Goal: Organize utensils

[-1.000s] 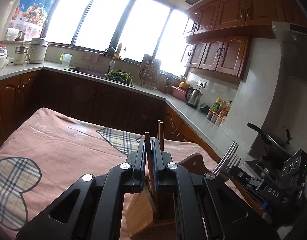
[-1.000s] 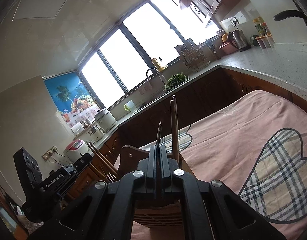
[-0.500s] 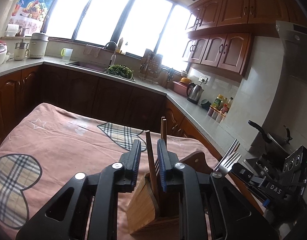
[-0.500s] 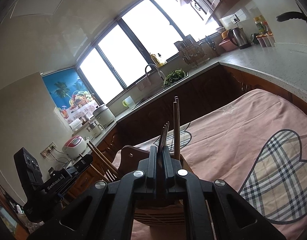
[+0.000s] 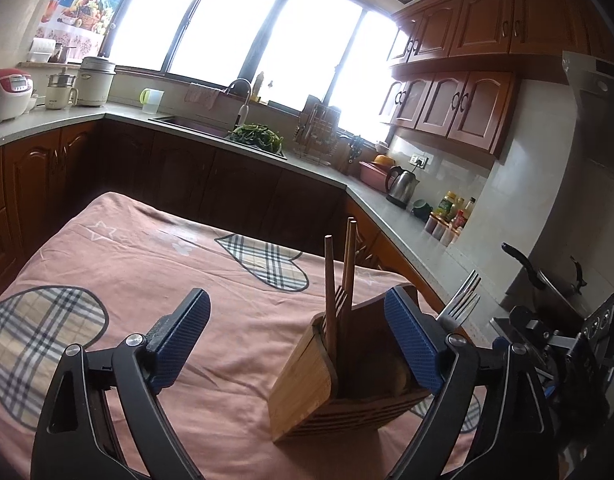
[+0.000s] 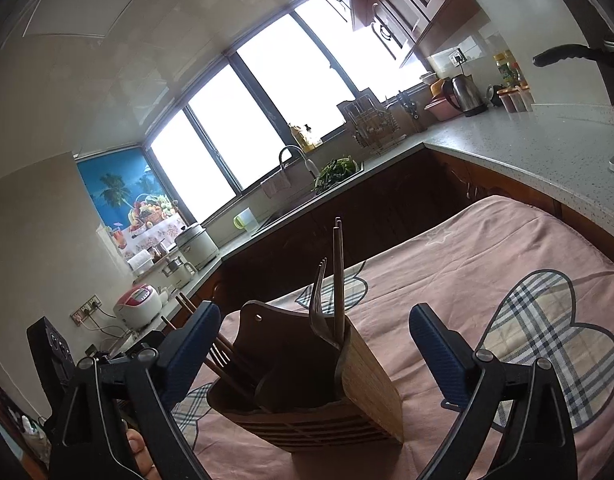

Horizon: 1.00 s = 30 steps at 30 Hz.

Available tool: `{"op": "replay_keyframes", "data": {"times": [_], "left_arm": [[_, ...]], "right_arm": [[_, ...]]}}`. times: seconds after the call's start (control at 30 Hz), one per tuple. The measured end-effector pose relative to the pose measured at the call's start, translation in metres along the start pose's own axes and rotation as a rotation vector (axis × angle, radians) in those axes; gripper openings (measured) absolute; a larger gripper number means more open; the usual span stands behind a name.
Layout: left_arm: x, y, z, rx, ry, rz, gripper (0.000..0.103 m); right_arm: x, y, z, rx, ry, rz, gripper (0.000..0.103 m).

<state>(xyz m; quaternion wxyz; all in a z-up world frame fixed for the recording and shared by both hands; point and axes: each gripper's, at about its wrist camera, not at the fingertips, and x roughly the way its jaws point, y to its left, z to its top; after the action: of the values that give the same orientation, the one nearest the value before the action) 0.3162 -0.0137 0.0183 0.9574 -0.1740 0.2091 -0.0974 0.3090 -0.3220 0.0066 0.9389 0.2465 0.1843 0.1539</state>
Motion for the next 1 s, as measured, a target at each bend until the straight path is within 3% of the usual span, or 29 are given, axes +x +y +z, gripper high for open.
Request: {"op": "replay_keyframes", "data": {"times": [0.6, 1.0], "left_arm": [[-0.076, 0.000, -0.024, 0.043, 0.050, 0.046, 0.097], [-0.136, -0.013, -0.058, 0.114, 0.053, 0.087, 0.103]], "right_arm": [[-0.052, 0.033, -0.019, -0.069, 0.026, 0.023, 0.097], [-0.101, 0.070, -0.051, -0.252, 0.049, -0.041, 0.103]]}}
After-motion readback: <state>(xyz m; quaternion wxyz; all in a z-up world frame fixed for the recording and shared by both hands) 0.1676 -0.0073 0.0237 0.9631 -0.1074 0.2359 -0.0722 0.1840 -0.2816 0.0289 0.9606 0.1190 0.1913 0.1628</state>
